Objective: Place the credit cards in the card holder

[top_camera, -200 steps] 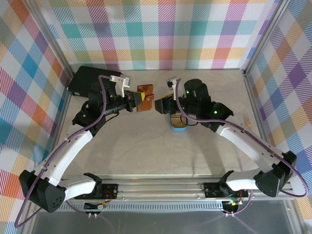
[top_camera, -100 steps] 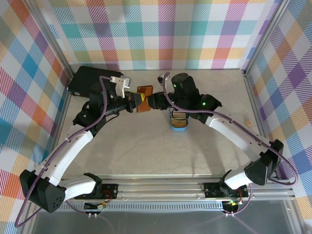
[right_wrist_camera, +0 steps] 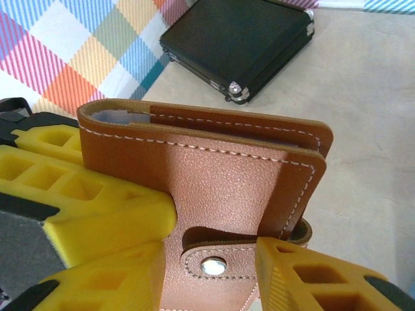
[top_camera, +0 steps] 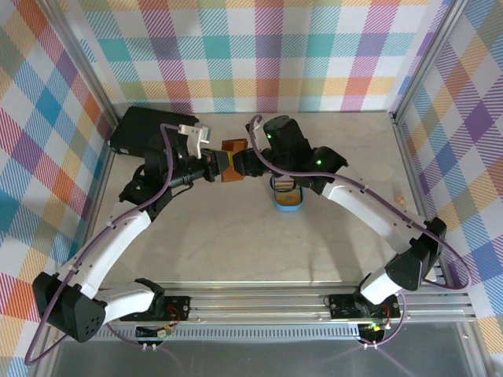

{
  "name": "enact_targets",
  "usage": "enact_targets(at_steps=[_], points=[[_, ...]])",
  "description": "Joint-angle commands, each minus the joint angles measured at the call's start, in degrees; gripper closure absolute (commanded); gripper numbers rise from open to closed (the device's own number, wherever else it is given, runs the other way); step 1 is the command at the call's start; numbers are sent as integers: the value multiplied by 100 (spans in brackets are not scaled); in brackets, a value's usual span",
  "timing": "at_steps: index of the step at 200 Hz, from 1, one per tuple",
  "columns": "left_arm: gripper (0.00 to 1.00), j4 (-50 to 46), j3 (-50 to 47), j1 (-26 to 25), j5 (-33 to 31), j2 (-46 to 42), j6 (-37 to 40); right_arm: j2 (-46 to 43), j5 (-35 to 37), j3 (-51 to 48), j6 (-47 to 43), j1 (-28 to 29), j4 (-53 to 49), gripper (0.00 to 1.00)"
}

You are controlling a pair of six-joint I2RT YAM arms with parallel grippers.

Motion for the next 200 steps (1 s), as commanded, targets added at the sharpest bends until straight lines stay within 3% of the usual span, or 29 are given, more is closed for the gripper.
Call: enact_targets(at_steps=[1,119,153,192,200], points=[[100,554,-23,-77,637,-138,-166,329,451,339,-175,192,-253,58],[100,358,-36,-69,340,-187,23,282,741,350,-164,211,-603,100],[100,219,-31,-68,166,-189,146,116,945,299,-141,189,-766,100],[100,168,-8,-69,124,-129,167,-129,675,92,-222,176,-615,100],[100,160,-13,-69,119,-124,163,-178,605,31,-234,179,-537,95]])
